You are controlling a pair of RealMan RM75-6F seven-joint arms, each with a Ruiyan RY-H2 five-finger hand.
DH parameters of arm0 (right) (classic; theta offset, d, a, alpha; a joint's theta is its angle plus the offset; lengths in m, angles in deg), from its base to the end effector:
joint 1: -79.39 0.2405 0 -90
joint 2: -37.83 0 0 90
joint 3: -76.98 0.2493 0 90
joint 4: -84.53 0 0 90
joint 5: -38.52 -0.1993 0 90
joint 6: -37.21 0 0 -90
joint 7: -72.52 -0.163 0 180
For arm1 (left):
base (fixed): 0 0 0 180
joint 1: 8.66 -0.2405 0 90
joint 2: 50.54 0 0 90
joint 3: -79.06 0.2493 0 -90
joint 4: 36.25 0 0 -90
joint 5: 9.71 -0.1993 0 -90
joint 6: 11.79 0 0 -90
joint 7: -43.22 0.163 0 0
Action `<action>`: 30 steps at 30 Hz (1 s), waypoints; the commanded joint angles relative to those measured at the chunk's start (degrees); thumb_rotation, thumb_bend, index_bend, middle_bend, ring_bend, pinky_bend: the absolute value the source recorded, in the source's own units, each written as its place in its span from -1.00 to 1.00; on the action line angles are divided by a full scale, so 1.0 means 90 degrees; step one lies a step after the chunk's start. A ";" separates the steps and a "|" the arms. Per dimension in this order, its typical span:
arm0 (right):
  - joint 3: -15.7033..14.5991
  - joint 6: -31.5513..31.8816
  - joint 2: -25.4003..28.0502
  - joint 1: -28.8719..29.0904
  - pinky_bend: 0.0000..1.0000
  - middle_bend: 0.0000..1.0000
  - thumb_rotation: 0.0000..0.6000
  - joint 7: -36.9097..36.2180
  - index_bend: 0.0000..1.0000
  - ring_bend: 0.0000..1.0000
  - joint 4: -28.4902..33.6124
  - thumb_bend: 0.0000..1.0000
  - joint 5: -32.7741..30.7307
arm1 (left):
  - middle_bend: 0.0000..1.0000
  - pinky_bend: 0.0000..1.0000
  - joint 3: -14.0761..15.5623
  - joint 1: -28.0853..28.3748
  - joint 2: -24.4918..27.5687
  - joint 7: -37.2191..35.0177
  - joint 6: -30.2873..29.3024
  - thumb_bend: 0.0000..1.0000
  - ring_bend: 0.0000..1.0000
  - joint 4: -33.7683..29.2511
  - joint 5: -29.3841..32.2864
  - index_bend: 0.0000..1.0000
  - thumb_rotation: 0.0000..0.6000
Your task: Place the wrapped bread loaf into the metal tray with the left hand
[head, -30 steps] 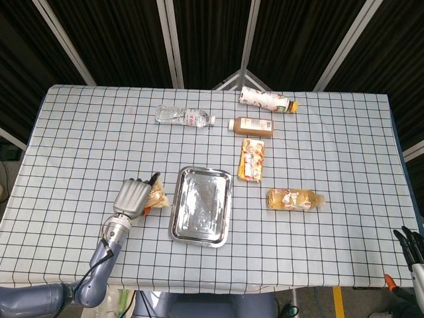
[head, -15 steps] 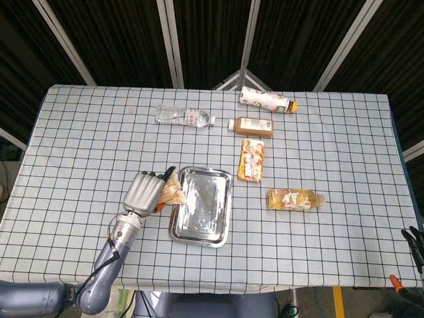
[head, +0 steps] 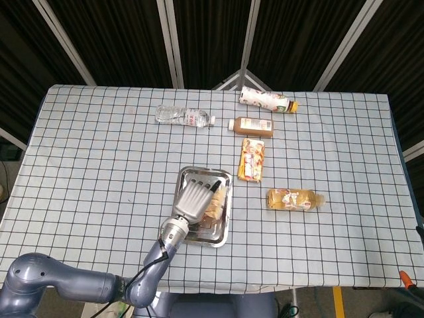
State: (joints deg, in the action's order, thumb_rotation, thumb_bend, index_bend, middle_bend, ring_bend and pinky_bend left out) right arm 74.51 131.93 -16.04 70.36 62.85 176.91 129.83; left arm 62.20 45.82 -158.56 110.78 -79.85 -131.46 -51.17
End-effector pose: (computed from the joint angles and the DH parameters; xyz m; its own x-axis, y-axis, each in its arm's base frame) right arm -0.3260 -0.1044 0.2254 0.4066 -0.0290 0.9132 -0.9060 0.1163 0.4071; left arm -0.0043 0.3055 -0.0818 0.6696 0.1596 0.7254 0.6956 -0.4769 -0.5372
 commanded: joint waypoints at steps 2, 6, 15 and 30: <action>-0.0006 -0.0060 -0.0036 0.0018 -1.00 -1.00 1.00 0.0133 -1.00 -1.00 0.0042 -0.36 0.0005 | -0.65 -0.42 0.0195 0.0053 0.0256 0.0066 -0.0099 -0.70 -0.57 -0.0472 0.0185 -1.00 1.00; -0.0014 -0.0102 -0.0061 0.0043 -1.00 -1.00 1.00 0.0266 -1.00 -1.00 0.0077 -0.36 0.0041 | -0.78 -0.47 0.0430 -0.0199 0.0862 -0.0123 -0.0319 -0.71 -0.68 -0.1378 0.0020 -1.00 1.00; -0.0092 0.0004 -0.0077 -0.0004 -1.00 -1.00 1.00 0.0383 -1.00 -1.00 0.0110 -0.36 0.0249 | -0.99 -0.59 0.2838 -0.1907 0.3289 -0.1604 -0.1271 -0.79 -0.93 -0.3514 -0.2601 -1.00 1.00; -0.0458 0.0543 -0.0255 -0.0338 -1.00 -1.00 1.00 0.0719 -1.00 -1.00 0.0148 -0.36 0.1042 | -1.00 -0.75 0.4792 -0.5098 0.4312 -0.5836 -0.4000 -0.83 -1.00 -0.0443 -0.5902 -1.00 1.00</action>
State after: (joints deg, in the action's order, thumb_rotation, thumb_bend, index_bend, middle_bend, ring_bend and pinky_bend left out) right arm 71.40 136.40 -17.98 67.92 68.93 178.26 137.97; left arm 103.34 5.11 -121.95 63.09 -111.71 -140.53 -100.13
